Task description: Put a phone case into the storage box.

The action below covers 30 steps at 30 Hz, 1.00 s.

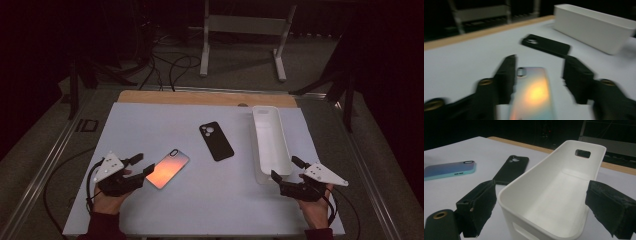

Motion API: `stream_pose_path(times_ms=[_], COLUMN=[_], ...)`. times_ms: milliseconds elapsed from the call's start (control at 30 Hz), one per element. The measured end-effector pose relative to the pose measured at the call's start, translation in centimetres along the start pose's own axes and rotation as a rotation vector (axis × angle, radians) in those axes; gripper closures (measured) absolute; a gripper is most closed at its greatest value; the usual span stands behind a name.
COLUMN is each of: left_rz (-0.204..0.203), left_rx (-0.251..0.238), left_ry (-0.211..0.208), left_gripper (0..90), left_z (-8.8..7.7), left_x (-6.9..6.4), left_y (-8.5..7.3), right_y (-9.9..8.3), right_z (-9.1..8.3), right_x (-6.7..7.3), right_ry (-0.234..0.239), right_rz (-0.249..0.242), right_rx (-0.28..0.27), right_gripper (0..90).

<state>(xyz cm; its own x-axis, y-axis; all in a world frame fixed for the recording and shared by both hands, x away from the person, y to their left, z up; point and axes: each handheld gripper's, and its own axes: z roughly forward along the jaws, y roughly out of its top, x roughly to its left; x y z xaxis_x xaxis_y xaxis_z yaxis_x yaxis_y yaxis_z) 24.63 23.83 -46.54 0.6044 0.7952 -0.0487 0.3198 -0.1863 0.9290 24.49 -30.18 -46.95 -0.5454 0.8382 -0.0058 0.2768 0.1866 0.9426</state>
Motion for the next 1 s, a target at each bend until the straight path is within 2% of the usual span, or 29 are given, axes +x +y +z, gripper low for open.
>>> stream_pose_path(times_ms=[67, 100, 167, 200, 267, 367, 700, 800, 933, 1000], left_rz=[0.003, -0.02, -0.046, -0.044, -0.056, -0.048, -0.034, -0.023, 0.01, 0.011], left_rx=[-0.001, -0.023, -0.025, -0.018, -0.012, -0.002, 0.025, 0.056, 0.121, 0.148], left_ry=[0.013, 0.043, 0.068, 0.075, 0.092, 0.1, 0.071, 0.06, 0.067, 0.06], left_gripper=[26.4, 26.4, 12.4, 12.4, 5.0, 1.4, 0.0, 0.0, 0.0, 0.0], left_z=[-0.3, -1.0, -1.4, -1.5, -1.7, -1.8, -1.1, -0.7, 0.3, 0.9], left_x=[0.2, 0.7, 1.2, 1.4, 1.6, 1.8, 1.5, 1.4, 1.1, 1.0], left_y=[-0.1, -0.5, -0.8, -0.9, -1.0, -1.0, -0.1, 0.3, 0.9, 1.2], right_y=[0.0, 0.1, 0.2, 0.2, 0.1, 0.1, 0.7, 0.7, 0.5, 0.4], right_z=[0.0, 0.0, 0.0, 0.0, 0.1, 0.2, 0.5, 0.4, 0.0, -0.1], right_x=[0.0, 0.0, 0.1, 0.1, 0.2, 0.3, 0.0, -0.2, -0.4, -0.4], right_ry=[0.002, 0.002, 0.005, 0.005, 0.008, 0.01, 0.05, 0.047, 0.04, 0.036], right_rz=[0.002, -0.001, -0.007, -0.007, -0.007, -0.006, -0.025, -0.02, -0.007, -0.004], right_rx=[-0.003, -0.004, -0.011, -0.011, -0.013, -0.008, -0.031, -0.034, -0.043, -0.043], right_gripper=[9.6, 9.6, 9.5, 9.5, 9.5, 9.5, 9.5, 9.5, 9.5, 9.5])
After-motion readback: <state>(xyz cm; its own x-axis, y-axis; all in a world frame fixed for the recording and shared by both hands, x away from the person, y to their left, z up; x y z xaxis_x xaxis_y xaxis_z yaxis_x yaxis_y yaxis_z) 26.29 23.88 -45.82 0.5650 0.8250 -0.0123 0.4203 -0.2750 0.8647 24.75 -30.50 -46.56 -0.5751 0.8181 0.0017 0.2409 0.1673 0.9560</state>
